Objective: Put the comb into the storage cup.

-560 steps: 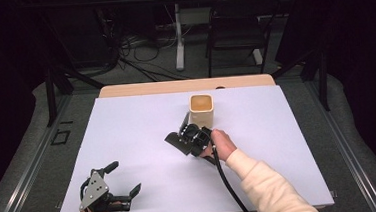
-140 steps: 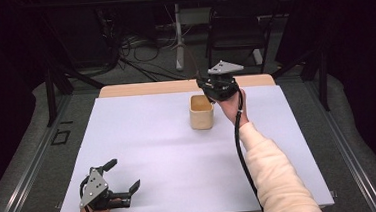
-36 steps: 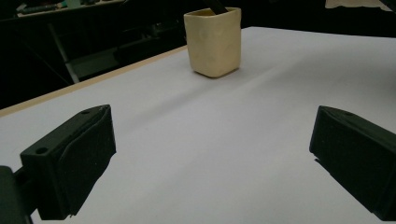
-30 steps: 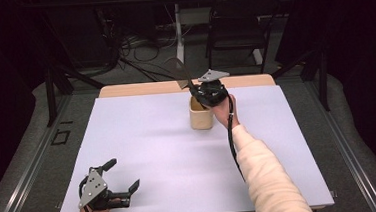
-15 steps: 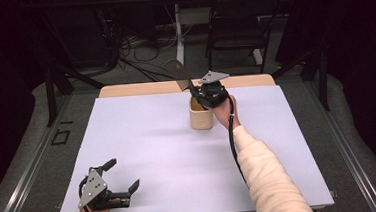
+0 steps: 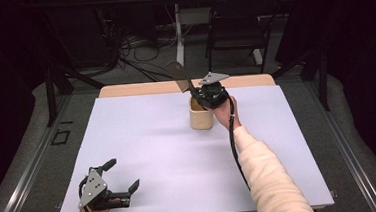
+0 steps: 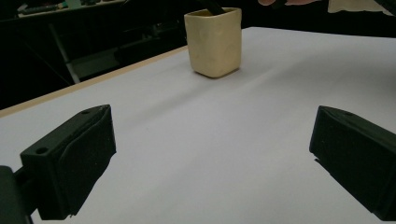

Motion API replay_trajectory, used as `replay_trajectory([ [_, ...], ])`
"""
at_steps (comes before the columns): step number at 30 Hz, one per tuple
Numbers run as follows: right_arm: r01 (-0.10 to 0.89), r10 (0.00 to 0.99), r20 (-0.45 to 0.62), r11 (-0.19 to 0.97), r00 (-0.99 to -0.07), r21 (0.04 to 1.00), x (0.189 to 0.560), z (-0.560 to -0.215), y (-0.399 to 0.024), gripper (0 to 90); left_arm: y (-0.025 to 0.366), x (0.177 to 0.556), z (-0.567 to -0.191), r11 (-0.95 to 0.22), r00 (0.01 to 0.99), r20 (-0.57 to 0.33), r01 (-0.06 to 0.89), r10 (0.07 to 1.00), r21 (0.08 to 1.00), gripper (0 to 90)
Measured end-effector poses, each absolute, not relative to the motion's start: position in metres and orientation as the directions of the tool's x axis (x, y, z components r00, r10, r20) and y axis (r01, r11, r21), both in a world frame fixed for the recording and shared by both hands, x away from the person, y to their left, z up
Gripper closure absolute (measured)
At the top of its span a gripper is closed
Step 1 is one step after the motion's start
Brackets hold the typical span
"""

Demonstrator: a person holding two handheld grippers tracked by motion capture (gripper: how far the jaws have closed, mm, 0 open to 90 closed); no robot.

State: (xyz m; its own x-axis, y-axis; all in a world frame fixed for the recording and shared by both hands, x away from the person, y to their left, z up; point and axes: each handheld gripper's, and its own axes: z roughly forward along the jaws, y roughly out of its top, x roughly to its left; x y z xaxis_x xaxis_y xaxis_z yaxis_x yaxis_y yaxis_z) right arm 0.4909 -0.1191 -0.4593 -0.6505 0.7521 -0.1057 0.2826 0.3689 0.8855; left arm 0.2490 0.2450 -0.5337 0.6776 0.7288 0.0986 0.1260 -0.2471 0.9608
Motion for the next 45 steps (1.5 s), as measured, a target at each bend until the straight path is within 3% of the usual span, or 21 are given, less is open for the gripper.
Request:
replay_trajectory([
  [45, 0.333, 0.733, -0.110, 0.430, -0.671, 0.839, 0.494, -0.472, -0.116, 71.9, 0.245, 0.249, -0.534, -0.244, 0.678, 0.094, 0.130, 0.729, 0.961, 0.4],
])
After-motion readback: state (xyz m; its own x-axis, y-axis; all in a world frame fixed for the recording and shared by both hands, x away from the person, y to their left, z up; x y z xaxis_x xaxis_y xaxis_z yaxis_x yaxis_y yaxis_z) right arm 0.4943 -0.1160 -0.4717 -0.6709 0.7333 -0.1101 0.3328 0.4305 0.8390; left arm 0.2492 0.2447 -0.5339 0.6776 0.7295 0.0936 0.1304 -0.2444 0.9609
